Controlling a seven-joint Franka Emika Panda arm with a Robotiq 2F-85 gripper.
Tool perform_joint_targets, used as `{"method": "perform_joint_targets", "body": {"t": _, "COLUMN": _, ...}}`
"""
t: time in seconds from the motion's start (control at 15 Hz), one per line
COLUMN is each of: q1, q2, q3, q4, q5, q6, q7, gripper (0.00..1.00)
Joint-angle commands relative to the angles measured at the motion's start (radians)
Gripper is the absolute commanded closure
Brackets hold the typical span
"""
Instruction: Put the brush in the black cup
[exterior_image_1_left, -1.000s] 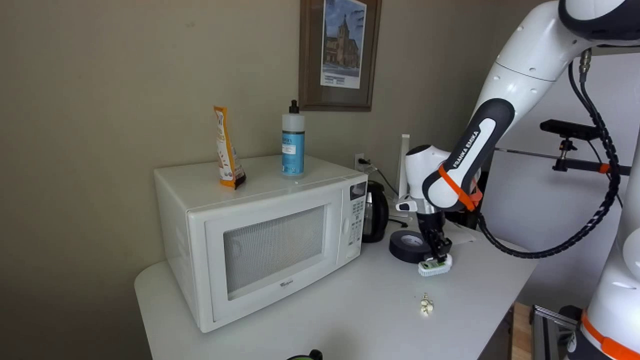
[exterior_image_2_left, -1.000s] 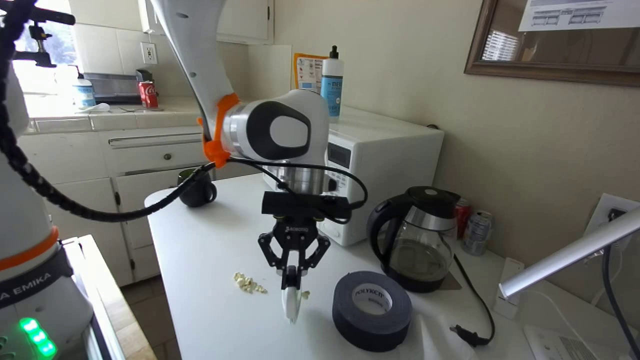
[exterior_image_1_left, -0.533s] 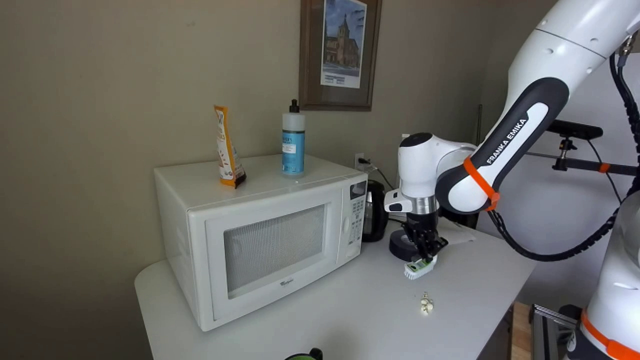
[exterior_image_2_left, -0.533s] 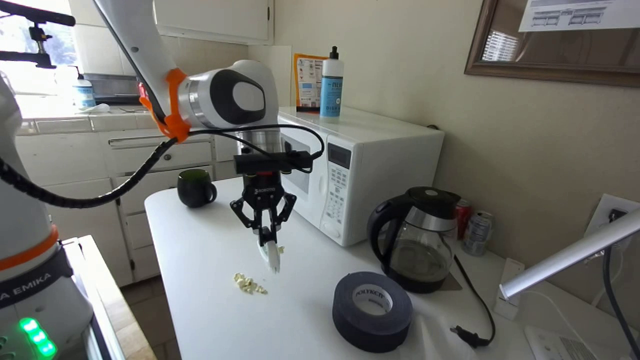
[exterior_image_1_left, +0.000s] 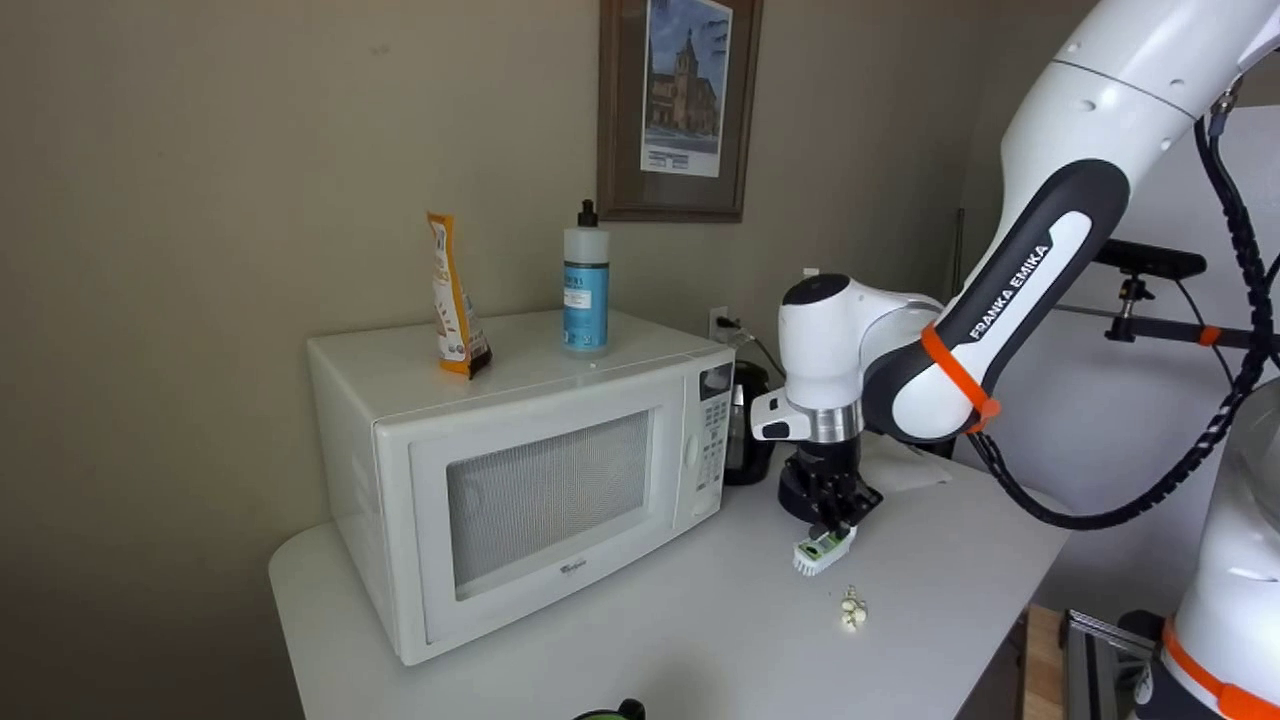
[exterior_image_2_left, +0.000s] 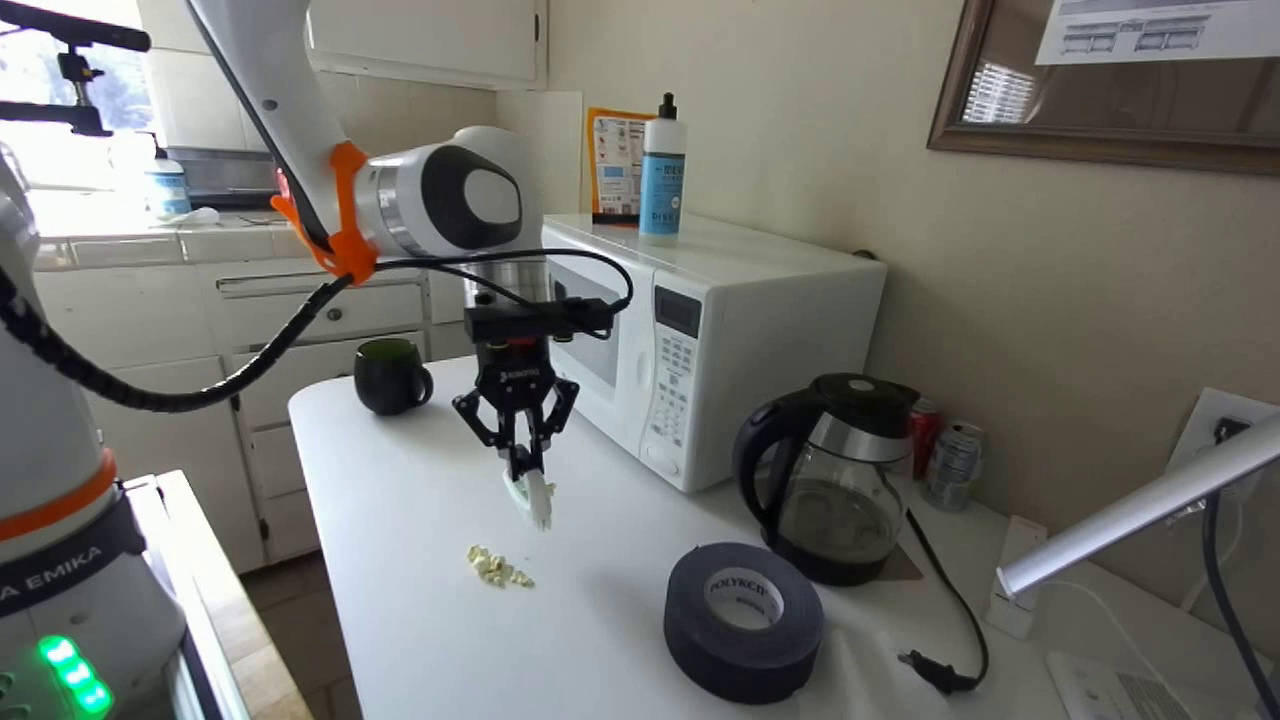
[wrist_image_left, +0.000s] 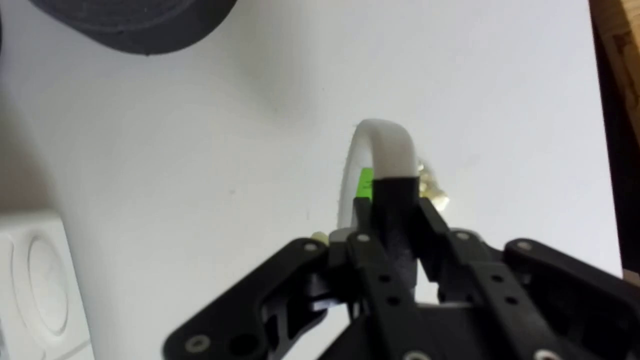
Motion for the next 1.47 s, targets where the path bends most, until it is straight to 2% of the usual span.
{"method": "perform_joint_targets", "body": {"t": 0.0, "q1": 0.115, "q2": 0.017, "q3": 0.102, "q4": 0.001, "q5": 0.044, "q6": -0.007, "q7": -0.028, "gripper": 0.94}}
{"method": "perform_joint_targets", "body": {"t": 0.2, "q1": 0.217, "q2": -0.005, "q3": 0.201, "q4": 0.003, "q5": 0.067, "q6": -0.022, "q7": -0.043, "gripper": 0.94}}
{"method": "perform_joint_targets", "body": {"t": 0.4, "q1": 0.308, "q2": -0.065, "q3": 0.295, "q4": 0.027, "q5": 0.05, "q6": -0.099, "q7": -0.034, "gripper": 0.94}}
{"method": "perform_joint_targets", "body": {"t": 0.6, "q1": 0.378, "q2": -0.097, "q3": 0.375, "q4": 0.089, "q5": 0.017, "q6": -0.24, "q7": -0.019, "gripper": 0.94}}
{"method": "perform_joint_targets", "body": {"t": 0.8, "q1": 0.424, "q2": -0.078, "q3": 0.428, "q4": 0.165, "q5": -0.016, "q6": -0.413, "q7": -0.033, "gripper": 0.94}}
{"method": "perform_joint_targets", "body": {"t": 1.0, "q1": 0.459, "q2": -0.056, "q3": 0.485, "q4": 0.216, "q5": -0.143, "q6": -0.518, "q7": 0.021, "gripper": 0.94}}
{"method": "perform_joint_targets", "body": {"t": 1.4, "q1": 0.509, "q2": 0.1, "q3": 0.524, "q4": 0.3, "q5": -0.199, "q6": -0.472, "q7": 0.059, "gripper": 0.94}}
